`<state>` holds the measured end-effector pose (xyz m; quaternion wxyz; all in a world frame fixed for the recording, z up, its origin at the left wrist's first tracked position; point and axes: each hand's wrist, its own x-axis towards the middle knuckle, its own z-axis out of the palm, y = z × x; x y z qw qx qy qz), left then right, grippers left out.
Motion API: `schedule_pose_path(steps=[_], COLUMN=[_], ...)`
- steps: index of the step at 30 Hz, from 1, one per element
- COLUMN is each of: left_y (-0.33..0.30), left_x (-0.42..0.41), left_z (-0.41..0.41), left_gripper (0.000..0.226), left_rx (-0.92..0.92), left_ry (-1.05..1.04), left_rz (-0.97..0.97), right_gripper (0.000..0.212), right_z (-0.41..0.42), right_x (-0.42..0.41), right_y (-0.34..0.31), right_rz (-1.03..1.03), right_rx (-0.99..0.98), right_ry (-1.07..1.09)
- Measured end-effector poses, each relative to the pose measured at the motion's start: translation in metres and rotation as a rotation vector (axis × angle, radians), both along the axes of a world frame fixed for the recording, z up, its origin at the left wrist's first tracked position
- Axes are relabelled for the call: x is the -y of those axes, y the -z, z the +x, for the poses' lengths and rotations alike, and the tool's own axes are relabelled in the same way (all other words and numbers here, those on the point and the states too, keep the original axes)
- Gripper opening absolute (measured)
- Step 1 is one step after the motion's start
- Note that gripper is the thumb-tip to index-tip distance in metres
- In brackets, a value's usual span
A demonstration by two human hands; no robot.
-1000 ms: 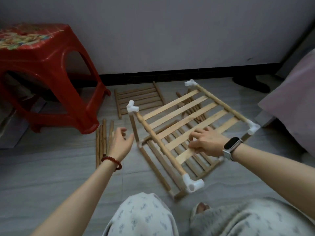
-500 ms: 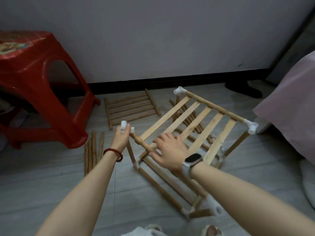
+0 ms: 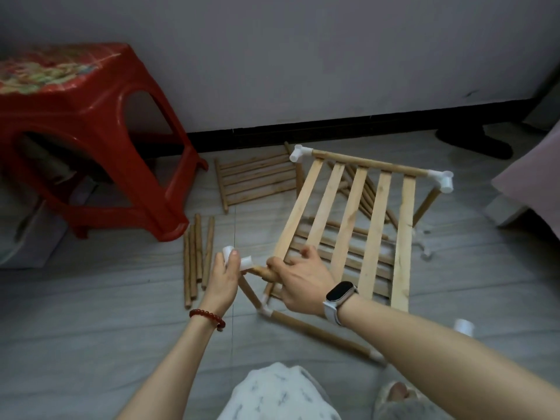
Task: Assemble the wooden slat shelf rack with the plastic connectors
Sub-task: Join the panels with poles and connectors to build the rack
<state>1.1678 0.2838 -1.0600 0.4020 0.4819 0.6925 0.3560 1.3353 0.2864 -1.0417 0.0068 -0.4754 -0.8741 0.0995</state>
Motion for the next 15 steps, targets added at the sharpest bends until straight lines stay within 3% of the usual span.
schedule_pose_path(steps=[3, 6, 10, 15], left_y=[-0.002, -0.001, -0.004, -0.009], left_x=[0.007, 0.010, 0.010, 0.000], left_z=[-0.007, -0.019, -0.038, -0.028], left_gripper=[0.027, 0.024, 0.031, 0.019], left_rx=[-0.008, 0.003, -0.012, -0.080], left_ry=[0.052, 0.094, 0.142, 0.159], left_rz=[-0.011, -0.052, -0.123, -0.166], right_gripper=[0.043, 0.032, 0.012, 0.012], right_z=[0.001, -0.002, -0.013, -0.011], right_x=[0.009, 0.016, 0.014, 0.019], right_y=[-0.001, -0.005, -0.018, -0.017], right_rz=[0.012, -0.017, -0.124, -0.116], right_rx=[0.004, -0.002, -0.155, -0.201], right_ry=[-0.038, -0.041, 0.021, 0.046])
